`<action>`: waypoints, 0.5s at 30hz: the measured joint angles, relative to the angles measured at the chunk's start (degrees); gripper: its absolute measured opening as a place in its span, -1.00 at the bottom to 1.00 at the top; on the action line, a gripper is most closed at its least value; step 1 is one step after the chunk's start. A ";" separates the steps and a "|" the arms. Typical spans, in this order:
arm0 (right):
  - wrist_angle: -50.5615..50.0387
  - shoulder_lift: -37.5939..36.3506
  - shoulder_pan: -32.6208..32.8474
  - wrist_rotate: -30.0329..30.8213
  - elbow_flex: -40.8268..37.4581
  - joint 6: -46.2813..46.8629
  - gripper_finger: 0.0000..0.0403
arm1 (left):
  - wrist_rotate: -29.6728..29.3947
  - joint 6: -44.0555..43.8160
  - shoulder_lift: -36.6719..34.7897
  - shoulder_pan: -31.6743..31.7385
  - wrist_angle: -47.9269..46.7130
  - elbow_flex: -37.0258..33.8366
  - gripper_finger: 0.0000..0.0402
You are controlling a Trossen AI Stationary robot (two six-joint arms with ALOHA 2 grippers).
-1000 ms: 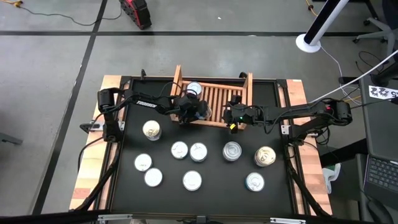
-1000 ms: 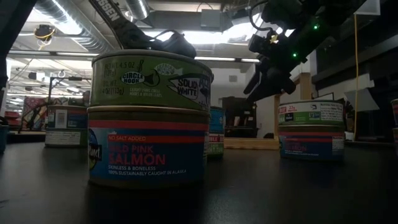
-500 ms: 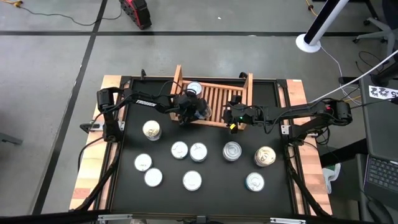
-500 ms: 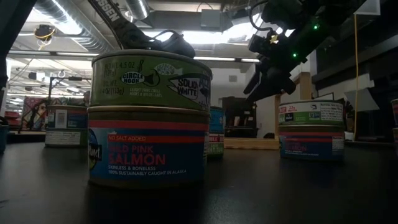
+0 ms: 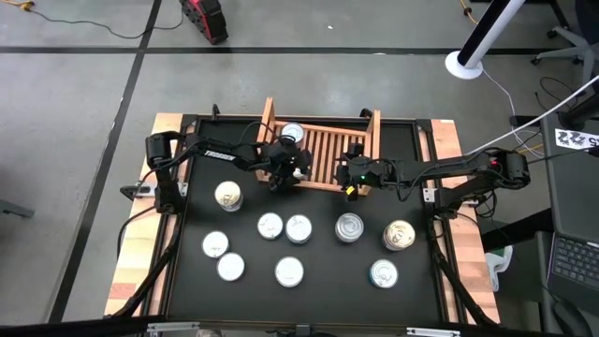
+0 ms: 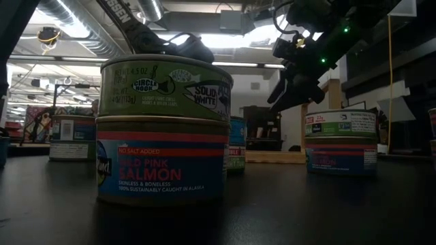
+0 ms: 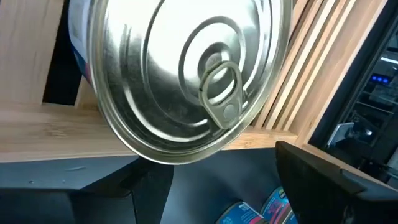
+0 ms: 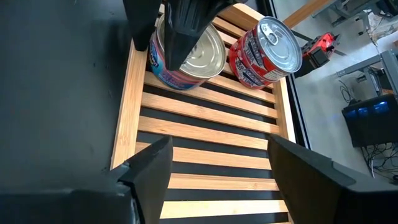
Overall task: Stack canned seafood by type on shelf
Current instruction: Put the blue tuna can on the shelf, then put the light blue tuna can on the shelf
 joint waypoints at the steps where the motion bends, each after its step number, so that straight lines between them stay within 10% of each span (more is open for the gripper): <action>1: 0.00 0.00 0.00 0.00 0.00 0.00 0.30 | 0.39 0.04 0.00 -0.08 0.23 0.00 0.33; 15: 0.02 0.00 0.00 -0.07 0.00 0.00 0.30 | 2.22 14.85 -10.19 -4.95 0.09 0.00 0.33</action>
